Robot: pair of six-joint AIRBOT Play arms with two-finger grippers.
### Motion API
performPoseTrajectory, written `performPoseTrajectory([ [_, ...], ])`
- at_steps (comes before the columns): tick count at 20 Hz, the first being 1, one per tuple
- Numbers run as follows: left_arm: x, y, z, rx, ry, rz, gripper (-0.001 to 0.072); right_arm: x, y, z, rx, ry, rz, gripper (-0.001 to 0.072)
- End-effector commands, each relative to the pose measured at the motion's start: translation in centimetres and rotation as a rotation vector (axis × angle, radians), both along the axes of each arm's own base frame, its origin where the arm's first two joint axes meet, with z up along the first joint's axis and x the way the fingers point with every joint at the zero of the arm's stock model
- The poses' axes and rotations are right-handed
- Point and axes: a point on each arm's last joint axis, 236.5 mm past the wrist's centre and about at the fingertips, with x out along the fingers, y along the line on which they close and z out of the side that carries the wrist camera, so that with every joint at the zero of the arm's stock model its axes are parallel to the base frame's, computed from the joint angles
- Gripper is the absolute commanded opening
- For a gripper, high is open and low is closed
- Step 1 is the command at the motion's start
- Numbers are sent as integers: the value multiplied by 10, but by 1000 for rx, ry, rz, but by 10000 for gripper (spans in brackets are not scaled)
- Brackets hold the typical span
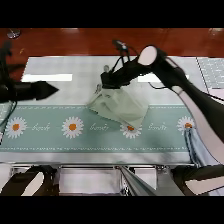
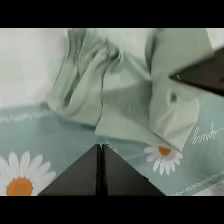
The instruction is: Fold the shirts.
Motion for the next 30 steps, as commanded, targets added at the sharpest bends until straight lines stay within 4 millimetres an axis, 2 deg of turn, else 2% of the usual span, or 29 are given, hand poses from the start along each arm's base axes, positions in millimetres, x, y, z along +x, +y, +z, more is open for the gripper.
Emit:
performPoseTrajectory([
  [1,-39,-12,-54,-35,74,8,21,-13,40,-41,-25,93,72,35],
  [2,-39,-15,-65,-35,87,11,21,-13,41,-49,-33,101,74,37],
  [3,-36,-16,-73,-34,91,20,21,-14,41,-55,-38,127,65,231],
  [4,-31,-17,-78,-32,89,29,21,-16,36,-58,-51,144,81,638],
  [5,-26,-17,-81,-29,85,41,21,-19,26,-55,-65,150,118,620],
  [6,-19,-16,-84,-30,81,56,20,-19,7,-43,-79,171,144,620],
  [8,-12,-12,-90,-26,86,79,21,-9,-45,-1,-101,168,139,620],
  [10,-12,-13,-93,-26,97,77,21,15,-121,54,-148,54,14,620],
  [11,-12,-13,-93,-26,97,77,21,22,-171,79,-220,-21,-77,620],
  [12,-12,-13,-93,-26,97,77,21,25,-218,94,-297,-77,-184,621],
  [13,-12,-13,-93,-26,97,77,20,21,-264,100,-364,-106,-316,621],
  [14,-12,-13,-93,-26,97,77,21,10,-300,95,-392,-111,-438,621],
  [15,-12,-13,-93,-25,96,76,20,-3,-321,79,-383,-102,-540,621],
  [16,-12,-13,-93,-25,96,76,21,-20,-335,50,-353,-74,-647,621],
  [17,-12,-13,-94,-25,97,76,21,-39,-339,16,-310,-30,-741,621],
  [18,-12,-13,-94,-25,98,76,21,-59,-332,-21,-236,30,-828,621],
  [20,-12,-13,-94,-25,99,76,21,-88,-294,-78,-42,176,-909,620],
  [21,-12,-13,-94,-25,99,76,21,-96,-274,-97,34,233,-910,619],
  [23,-12,-13,-94,-25,99,76,21,-103,-244,-117,86,309,-857,617],
  [25,-12,-13,-94,-25,99,76,21,-100,-219,-132,109,379,-797,617],
  [30,-12,-15,-93,-38,102,80,20,-72,-165,-153,134,497,-636,613],
])
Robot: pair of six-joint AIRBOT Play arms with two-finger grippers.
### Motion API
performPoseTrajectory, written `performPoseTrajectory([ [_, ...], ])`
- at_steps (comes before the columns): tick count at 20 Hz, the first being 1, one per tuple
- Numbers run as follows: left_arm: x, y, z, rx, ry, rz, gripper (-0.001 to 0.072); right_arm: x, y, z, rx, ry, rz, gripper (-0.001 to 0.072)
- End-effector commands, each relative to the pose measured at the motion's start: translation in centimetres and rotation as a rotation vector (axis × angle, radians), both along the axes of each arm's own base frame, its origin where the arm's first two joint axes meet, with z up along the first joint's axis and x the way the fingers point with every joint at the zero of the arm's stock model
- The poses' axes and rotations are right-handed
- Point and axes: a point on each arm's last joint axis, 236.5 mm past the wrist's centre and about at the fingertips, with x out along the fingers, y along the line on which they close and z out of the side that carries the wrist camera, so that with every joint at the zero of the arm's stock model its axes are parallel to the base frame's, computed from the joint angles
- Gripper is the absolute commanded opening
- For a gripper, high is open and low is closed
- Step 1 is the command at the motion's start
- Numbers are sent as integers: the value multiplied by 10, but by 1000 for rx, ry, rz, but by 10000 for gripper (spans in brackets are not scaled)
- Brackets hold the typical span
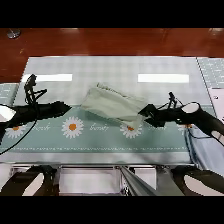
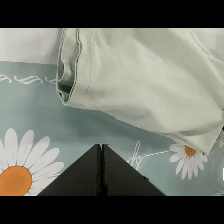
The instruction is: Fold the shirts.
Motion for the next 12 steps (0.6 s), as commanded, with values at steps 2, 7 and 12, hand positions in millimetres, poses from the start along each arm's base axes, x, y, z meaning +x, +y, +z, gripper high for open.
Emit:
performPoseTrajectory([
  [2,0,-3,2,-18,2,4,21,28,51,-13,83,37,123,331],
  [7,0,-3,2,-18,3,3,21,100,82,99,104,-278,371,33],
  [12,0,-3,1,-18,4,2,21,158,48,251,-145,-528,378,33],
])
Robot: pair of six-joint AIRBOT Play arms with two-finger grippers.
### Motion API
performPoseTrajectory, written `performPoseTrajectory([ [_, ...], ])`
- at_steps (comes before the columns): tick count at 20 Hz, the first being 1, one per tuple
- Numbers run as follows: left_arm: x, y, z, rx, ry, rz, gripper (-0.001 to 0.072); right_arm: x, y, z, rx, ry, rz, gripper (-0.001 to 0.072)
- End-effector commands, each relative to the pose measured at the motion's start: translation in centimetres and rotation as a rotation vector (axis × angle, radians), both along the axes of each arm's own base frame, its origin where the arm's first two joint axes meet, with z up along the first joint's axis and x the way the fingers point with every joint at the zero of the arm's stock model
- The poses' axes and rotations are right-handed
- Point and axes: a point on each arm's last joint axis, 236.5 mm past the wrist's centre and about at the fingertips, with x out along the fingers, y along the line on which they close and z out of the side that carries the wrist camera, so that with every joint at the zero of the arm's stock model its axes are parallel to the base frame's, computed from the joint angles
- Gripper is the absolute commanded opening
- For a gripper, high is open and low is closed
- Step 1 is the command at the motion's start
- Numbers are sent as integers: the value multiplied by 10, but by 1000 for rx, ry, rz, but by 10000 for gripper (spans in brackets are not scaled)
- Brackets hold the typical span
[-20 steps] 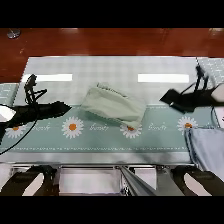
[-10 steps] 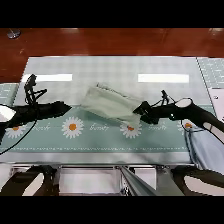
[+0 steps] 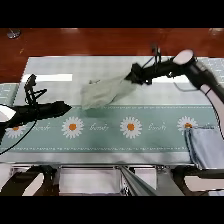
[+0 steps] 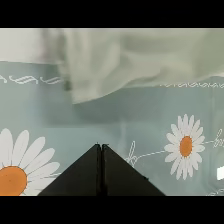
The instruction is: Fold the shirts.
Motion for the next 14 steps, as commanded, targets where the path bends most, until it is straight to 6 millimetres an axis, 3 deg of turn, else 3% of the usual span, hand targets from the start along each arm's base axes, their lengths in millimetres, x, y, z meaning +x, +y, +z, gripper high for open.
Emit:
performPoseTrajectory([
  [1,0,0,-1,0,1,-2,21,21,-39,96,-156,-166,-56,33],
  [4,0,0,-1,2,1,-3,21,19,-89,149,-197,-205,-155,33],
  [8,0,0,-1,2,1,-3,21,-11,-194,175,-294,-139,-412,33],
  [11,0,0,-1,2,-1,-3,21,-69,-282,165,-489,28,-650,34],
  [14,1,1,0,3,-6,2,21,-140,-331,144,-632,207,-793,34],
])
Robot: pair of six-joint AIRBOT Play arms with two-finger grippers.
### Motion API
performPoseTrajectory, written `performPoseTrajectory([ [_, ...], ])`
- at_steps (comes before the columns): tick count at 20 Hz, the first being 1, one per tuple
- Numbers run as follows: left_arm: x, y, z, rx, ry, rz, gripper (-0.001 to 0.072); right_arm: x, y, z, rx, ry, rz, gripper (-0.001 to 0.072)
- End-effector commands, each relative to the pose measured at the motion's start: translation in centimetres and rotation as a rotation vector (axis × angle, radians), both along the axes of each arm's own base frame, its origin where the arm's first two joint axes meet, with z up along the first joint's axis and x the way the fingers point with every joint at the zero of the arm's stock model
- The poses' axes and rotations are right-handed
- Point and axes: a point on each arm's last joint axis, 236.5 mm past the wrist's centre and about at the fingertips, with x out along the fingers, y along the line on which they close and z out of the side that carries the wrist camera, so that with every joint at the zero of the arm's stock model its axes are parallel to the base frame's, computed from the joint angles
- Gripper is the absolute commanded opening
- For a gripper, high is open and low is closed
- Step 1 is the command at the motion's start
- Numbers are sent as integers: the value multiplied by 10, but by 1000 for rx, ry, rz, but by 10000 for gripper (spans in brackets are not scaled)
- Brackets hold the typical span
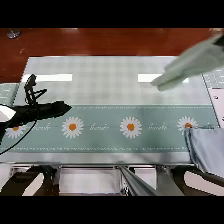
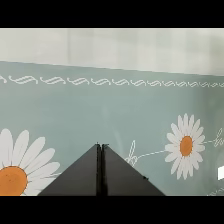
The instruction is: Fold the shirts.
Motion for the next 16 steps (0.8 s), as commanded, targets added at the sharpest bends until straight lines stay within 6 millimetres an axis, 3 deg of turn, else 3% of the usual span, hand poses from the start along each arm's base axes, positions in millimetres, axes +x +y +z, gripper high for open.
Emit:
performPoseTrajectory([
  [1,2,1,0,3,-8,7,20,-91,-68,-19,-113,188,-281,34],
  [3,4,2,1,8,-18,6,20,-130,-78,-33,-96,225,-367,34],
  [6,4,2,1,8,-18,7,21,-196,-88,-73,-72,322,-519,34],
  [8,4,2,1,7,-18,7,21,-254,-105,-100,-119,400,-701,34],
  [11,5,-1,4,-14,-18,13,21,-342,-129,-112,-265,491,-1001,35],
  [13,6,-3,6,-31,-22,19,21,-382,-131,-115,-332,518,-1141,40],
  [14,7,-4,7,-29,-29,19,21,-391,-131,-118,-347,522,-1167,208],
  [15,9,-5,8,-27,-38,20,21,-390,-133,-124,-354,533,-1136,501],
  [16,10,-7,8,-26,-46,20,21,-384,-136,-128,-351,535,-1083,632],
])
